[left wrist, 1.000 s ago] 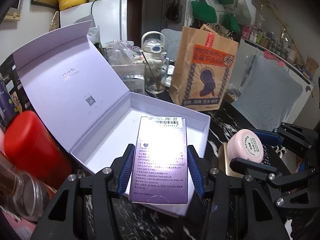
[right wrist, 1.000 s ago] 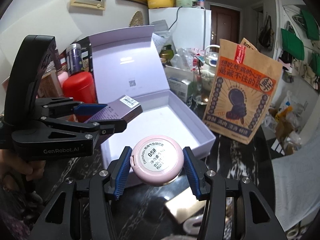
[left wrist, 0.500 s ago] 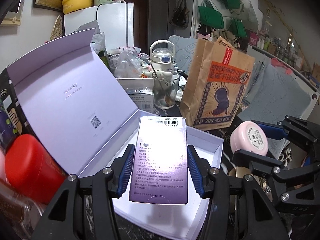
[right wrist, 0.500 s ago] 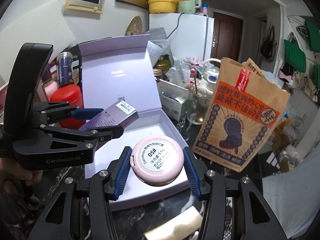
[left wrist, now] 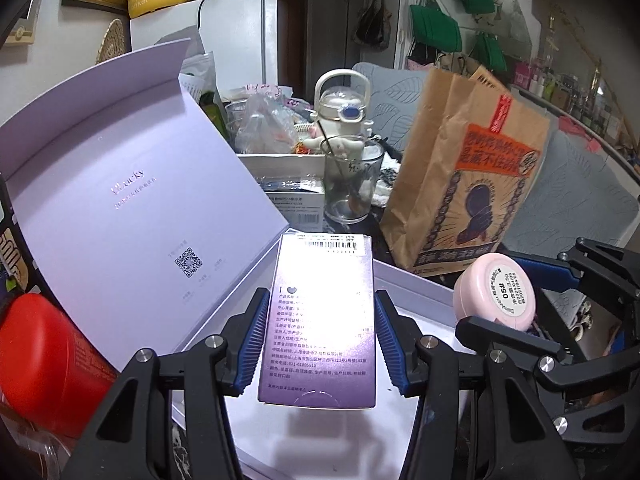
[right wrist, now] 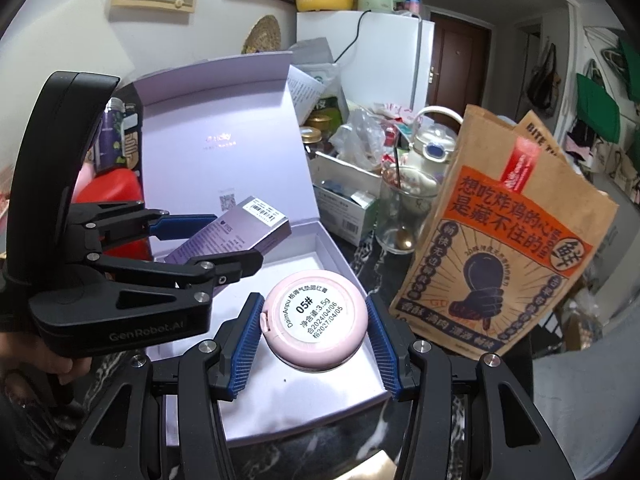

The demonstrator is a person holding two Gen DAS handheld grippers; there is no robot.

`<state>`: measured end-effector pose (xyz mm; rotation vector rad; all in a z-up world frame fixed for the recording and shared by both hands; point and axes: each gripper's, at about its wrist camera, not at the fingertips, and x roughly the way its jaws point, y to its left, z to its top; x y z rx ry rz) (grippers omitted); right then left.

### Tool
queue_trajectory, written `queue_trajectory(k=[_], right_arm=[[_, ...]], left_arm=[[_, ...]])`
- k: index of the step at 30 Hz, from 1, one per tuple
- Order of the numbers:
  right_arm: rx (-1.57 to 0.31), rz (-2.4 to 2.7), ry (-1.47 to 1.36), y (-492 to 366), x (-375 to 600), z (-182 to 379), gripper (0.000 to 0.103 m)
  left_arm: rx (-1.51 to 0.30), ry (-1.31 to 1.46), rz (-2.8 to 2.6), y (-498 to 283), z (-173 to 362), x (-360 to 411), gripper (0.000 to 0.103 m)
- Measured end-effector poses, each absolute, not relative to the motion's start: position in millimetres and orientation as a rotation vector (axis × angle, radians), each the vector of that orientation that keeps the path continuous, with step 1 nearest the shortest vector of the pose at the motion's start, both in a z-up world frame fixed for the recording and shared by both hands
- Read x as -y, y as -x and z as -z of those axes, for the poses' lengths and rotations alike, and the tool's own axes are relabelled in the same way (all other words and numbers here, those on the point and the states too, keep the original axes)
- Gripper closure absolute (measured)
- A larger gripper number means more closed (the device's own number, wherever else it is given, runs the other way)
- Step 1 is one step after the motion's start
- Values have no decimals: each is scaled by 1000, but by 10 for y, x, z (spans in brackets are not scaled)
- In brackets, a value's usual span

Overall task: Organize rigid objects
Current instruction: 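Lower both held items into the lavender box and open both tools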

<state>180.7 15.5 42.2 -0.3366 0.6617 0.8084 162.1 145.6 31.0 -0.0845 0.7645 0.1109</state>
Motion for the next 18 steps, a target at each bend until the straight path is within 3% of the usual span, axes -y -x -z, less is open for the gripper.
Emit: queue_trajectory(k=[18], right_arm=[[-740,-763,412,-2159,-507,-34,52]], left_arm=[[-842,44,-245,-2042,118,-1747,52]])
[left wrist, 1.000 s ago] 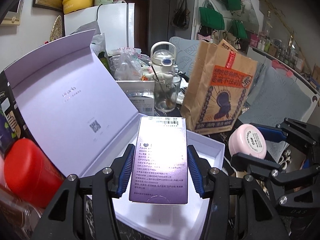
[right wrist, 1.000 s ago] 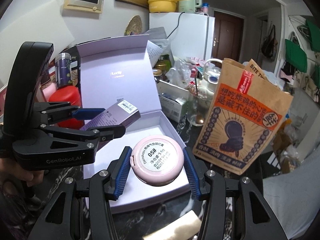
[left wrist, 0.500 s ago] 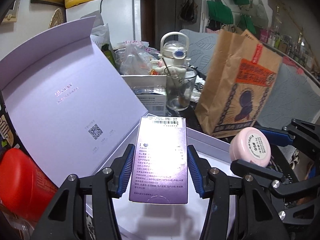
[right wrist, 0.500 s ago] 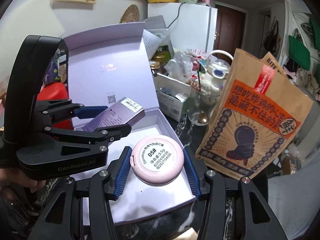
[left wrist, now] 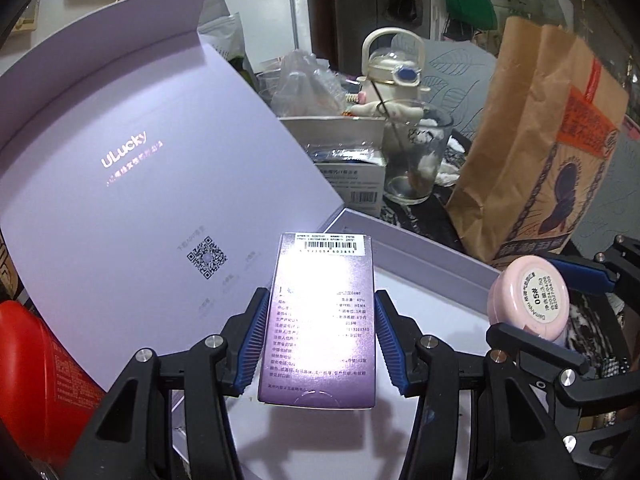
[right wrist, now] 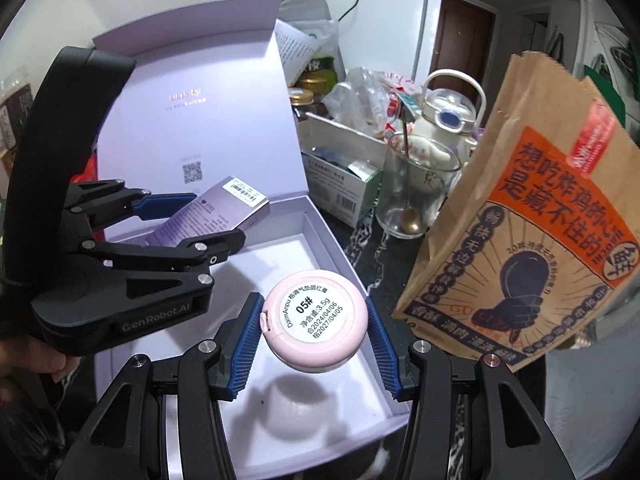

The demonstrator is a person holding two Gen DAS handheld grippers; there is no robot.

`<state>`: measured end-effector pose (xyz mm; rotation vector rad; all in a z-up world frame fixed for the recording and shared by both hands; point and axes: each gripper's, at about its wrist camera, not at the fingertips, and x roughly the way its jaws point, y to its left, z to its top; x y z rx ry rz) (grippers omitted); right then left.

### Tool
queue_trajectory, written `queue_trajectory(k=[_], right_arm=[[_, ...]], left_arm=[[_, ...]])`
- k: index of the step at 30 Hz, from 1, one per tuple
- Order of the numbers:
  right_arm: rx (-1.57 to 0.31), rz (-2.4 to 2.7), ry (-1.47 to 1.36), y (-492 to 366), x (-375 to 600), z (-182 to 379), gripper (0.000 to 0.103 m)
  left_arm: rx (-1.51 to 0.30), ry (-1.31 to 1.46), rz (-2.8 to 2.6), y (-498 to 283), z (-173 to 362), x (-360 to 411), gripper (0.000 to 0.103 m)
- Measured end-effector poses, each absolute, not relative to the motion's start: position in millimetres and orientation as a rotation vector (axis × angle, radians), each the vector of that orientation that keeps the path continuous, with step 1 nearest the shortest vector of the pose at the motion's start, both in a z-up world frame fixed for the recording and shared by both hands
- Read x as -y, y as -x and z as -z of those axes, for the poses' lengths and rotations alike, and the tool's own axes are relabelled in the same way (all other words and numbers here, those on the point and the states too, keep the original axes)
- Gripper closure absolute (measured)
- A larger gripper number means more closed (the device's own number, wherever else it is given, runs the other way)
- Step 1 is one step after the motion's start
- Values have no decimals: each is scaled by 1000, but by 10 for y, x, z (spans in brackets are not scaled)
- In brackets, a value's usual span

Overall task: Organize rigid objects
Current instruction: 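Lower both held items into the lavender box and open both tools, then withdraw both open tools from the lavender box toward the table items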

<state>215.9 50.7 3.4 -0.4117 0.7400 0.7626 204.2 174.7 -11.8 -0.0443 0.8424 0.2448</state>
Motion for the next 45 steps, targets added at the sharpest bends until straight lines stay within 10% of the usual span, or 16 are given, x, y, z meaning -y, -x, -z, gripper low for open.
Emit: queue_trajectory(k=[45], right_arm=[[-811,-628,415,-2113,-323,-68,39]], left_arm=[[-848,30,-217,-1967,-49,-1547,52]])
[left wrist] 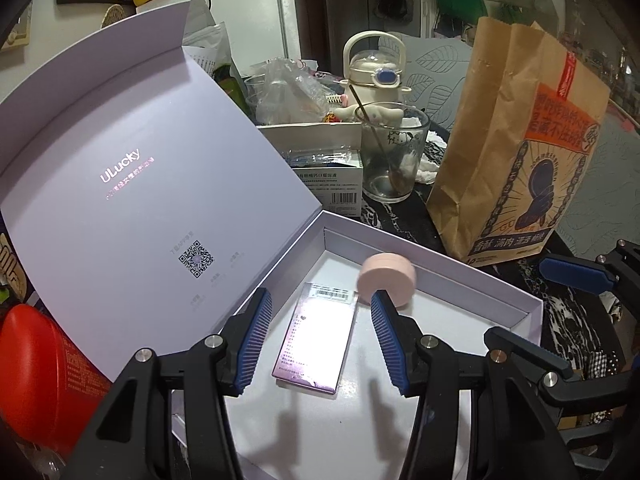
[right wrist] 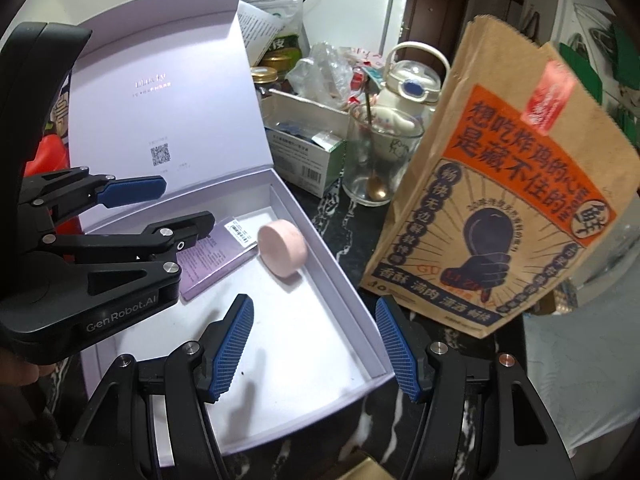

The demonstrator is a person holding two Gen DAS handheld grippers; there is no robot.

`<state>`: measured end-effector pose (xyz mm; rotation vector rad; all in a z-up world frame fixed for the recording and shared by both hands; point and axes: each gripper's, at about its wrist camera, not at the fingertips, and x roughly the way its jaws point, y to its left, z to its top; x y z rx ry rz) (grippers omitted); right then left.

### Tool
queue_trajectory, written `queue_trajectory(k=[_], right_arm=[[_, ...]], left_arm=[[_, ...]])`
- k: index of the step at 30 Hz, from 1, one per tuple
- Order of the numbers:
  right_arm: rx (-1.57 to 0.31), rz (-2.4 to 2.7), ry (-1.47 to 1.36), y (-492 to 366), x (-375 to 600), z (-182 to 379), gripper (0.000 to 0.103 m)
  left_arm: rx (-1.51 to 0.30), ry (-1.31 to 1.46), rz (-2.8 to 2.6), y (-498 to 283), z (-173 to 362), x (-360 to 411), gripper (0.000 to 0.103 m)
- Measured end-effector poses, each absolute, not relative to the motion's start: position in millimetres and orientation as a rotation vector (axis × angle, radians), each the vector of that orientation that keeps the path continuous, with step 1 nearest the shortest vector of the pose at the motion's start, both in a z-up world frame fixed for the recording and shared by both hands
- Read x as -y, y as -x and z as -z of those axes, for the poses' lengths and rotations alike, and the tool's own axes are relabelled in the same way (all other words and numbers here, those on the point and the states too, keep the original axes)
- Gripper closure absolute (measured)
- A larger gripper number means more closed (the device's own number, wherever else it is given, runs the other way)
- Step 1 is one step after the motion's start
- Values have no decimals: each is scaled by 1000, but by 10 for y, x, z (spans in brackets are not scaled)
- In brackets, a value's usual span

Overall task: Organize rigid objects
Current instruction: 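Withdraw both open tools from the lavender box toward the table items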

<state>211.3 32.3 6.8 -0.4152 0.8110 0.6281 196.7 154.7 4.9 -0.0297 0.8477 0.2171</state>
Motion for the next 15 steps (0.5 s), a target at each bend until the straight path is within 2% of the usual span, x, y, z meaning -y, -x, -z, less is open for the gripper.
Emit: queue_trajectory(k=[6,9,10,11,15], right_arm=[[-779,-606,402,-2027,-194,-215,39],[-759,-602,394,-1954,-127,-293,39],[-755,-601,390,-1931,-107,-316,39],[-747,-599,386,-1899,-76,-346,37],[-719,-577,372,-1791,54,-456,35]], left_arm=[[-831,27,-222,-1893,-142,-1505,51],[-808,26,-215,-1837,-214,-1480,31],[-797,24,-213,-1815,-243,-1466,19],[-781,21,-210,-1785,-282,-1446,15],[-759,13,-198,-1711,-386,-1390,15]])
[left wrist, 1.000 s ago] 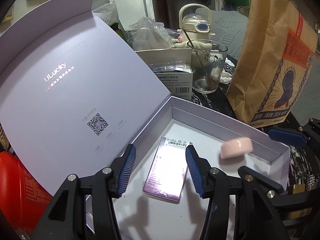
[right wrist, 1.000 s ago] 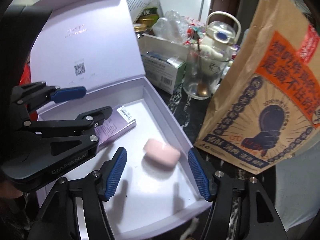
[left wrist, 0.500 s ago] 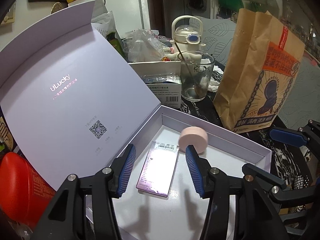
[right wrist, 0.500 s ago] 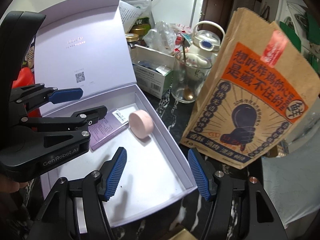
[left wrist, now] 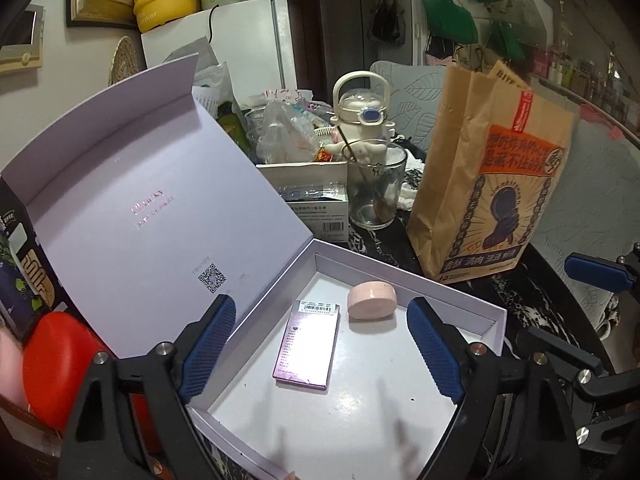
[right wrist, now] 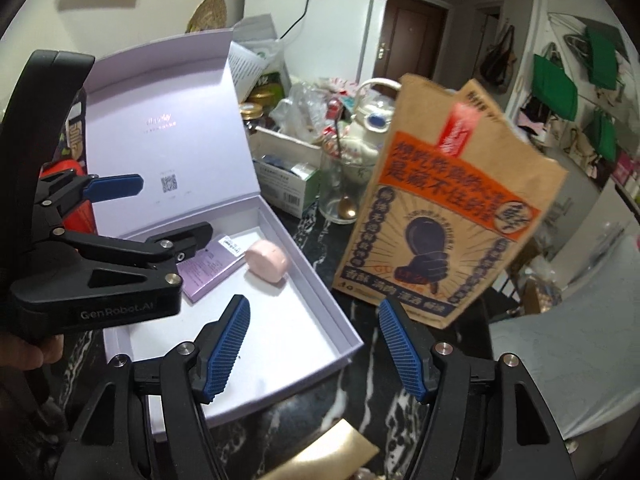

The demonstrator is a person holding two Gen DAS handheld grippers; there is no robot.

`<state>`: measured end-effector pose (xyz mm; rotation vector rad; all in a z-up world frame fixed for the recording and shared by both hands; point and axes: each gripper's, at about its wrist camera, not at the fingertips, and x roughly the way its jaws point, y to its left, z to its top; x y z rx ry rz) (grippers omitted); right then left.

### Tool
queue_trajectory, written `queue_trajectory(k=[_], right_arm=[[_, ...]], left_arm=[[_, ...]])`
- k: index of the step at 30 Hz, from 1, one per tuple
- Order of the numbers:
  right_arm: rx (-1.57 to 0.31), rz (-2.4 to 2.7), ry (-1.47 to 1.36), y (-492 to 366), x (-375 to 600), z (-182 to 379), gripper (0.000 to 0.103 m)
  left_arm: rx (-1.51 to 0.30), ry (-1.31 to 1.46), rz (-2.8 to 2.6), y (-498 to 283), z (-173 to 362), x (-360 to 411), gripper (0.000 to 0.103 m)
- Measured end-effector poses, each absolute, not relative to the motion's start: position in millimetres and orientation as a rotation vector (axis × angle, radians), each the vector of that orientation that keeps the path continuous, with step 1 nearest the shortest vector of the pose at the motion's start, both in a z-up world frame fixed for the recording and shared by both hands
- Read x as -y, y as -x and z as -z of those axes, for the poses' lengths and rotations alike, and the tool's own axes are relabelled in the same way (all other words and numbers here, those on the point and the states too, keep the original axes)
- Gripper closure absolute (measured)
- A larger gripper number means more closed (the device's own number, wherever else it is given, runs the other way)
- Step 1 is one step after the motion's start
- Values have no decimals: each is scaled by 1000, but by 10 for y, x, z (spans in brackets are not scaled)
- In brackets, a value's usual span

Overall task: Organize rigid objects
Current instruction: 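Withdraw both open tools from the lavender box toward the table items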

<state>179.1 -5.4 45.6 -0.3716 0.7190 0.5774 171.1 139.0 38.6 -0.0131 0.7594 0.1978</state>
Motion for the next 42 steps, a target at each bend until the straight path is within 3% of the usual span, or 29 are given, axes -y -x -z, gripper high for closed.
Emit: queue_trajectory(k=[7,11,20,42], right_arm=[[-680,-532,344,-1566,323,-636,32],[-659,-500,337,-1410,474,-698,25],[-634,-417,292,-1119,823,-809,17],[-662,-264,185,-703,1594,-723,17]], left_arm=[[-748,6,-146,-1575,-513,-1241,14],[-735,9,-107,-1518,-559,-1159,0],[-709,-9,-50,-1373,-672,-958,0],[-688,-77,127,-1140,-632,-218,0]])
